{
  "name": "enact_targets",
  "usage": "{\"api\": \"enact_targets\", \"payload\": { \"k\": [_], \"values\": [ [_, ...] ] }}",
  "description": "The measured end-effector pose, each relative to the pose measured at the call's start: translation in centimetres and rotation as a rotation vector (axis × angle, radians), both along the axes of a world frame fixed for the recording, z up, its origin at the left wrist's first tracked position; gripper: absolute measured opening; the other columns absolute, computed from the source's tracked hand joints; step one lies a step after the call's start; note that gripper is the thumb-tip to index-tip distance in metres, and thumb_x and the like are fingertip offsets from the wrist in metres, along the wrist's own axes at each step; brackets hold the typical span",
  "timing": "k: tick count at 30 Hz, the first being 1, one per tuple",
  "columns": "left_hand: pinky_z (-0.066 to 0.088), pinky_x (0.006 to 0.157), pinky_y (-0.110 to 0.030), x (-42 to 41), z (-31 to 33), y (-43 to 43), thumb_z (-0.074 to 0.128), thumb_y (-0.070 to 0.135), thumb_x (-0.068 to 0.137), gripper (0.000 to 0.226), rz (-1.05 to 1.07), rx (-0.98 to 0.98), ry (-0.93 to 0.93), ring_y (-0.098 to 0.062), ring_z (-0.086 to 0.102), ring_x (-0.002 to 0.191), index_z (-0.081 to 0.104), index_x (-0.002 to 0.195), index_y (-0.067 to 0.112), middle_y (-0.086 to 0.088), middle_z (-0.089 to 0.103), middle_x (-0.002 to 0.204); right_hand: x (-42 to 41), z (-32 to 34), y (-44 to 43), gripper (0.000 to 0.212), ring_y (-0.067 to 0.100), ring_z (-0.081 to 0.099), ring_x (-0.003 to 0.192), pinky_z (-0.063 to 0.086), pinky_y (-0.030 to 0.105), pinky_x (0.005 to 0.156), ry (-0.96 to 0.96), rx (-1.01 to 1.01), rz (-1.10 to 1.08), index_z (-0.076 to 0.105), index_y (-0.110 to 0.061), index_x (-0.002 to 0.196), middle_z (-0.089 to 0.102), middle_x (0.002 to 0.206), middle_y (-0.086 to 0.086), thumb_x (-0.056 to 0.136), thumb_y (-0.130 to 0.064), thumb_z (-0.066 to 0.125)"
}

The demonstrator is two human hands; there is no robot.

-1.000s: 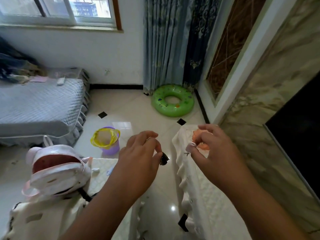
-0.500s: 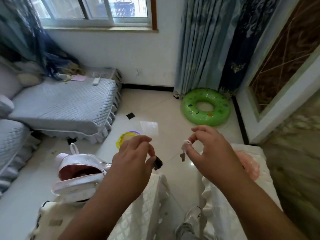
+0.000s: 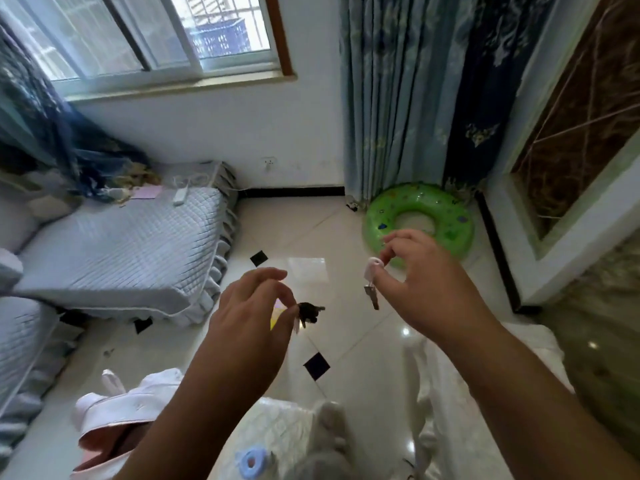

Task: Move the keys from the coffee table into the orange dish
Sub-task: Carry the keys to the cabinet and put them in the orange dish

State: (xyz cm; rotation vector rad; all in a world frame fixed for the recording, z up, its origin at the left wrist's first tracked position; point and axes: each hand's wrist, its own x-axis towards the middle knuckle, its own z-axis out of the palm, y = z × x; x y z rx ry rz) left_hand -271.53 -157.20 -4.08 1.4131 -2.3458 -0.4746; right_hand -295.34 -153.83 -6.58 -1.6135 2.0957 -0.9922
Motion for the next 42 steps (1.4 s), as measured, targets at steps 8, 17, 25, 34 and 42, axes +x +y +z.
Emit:
{"api": "enact_targets", "payload": {
  "k": [8,17,25,34,42],
  "values": [
    [0.039,0.095,-0.041,-12.7,-0.2,-10.8,0.059,0.033,0.088,0.007,-0.266,-0.056,-0.009,-0.015,0.045,0.118,0.054,0.088,0.037,0.019,0.046,0.128,-11.4,-1.2,-1.9,0.015,0.01,0.053,0.106,0.045,0.033,0.085,0.037,0.001,-0.286,0.062,-0.03,0.081,0.056,0.121,-0.014,0.086,-0.044,0.063],
    [0.032,0.1,-0.032,-35.8,-2.6,-19.8,0.053,0.04,0.088,0.004,-0.908,-0.065,-0.027,-0.009,0.04,0.121,0.052,0.091,0.04,0.02,0.043,0.128,-25.2,-2.6,-0.3,0.012,0.002,0.049,0.1,0.039,0.024,0.08,0.022,-0.014,-0.935,0.063,-0.03,0.082,0.056,0.115,-0.014,0.085,-0.041,0.065],
    [0.04,0.099,-0.037,-49.0,-5.7,-20.4,0.061,0.027,0.087,0.006,-1.391,-0.008,-0.078,-0.015,0.046,0.117,0.057,0.089,0.031,0.01,0.049,0.127,-24.4,-6.4,0.7,0.015,0.015,0.054,0.092,0.044,0.031,0.075,-0.049,0.083,-1.395,0.065,-0.021,0.086,0.058,0.1,-0.005,0.087,-0.036,0.065],
    [0.044,0.096,-0.046,-51.8,-10.6,-13.4,0.065,0.025,0.086,0.006,-1.576,0.125,-0.046,-0.017,0.047,0.118,0.06,0.088,0.028,0.009,0.052,0.124,-19.6,-11.4,4.9,0.011,0.01,0.055,0.103,0.048,0.033,0.081,-0.202,0.285,-1.539,0.064,-0.029,0.085,0.057,0.117,-0.013,0.089,-0.039,0.062],
    [0.041,0.098,-0.047,-50.6,-16.7,-9.7,0.063,0.023,0.088,0.004,-1.535,0.214,-0.188,-0.016,0.042,0.122,0.063,0.092,0.022,0.009,0.05,0.128,-20.0,-19.3,8.1,0.012,0.016,0.058,0.098,0.049,0.036,0.084,-0.336,0.403,-1.591,0.066,-0.024,0.089,0.059,0.108,-0.005,0.09,-0.035,0.061]
  ]
}}
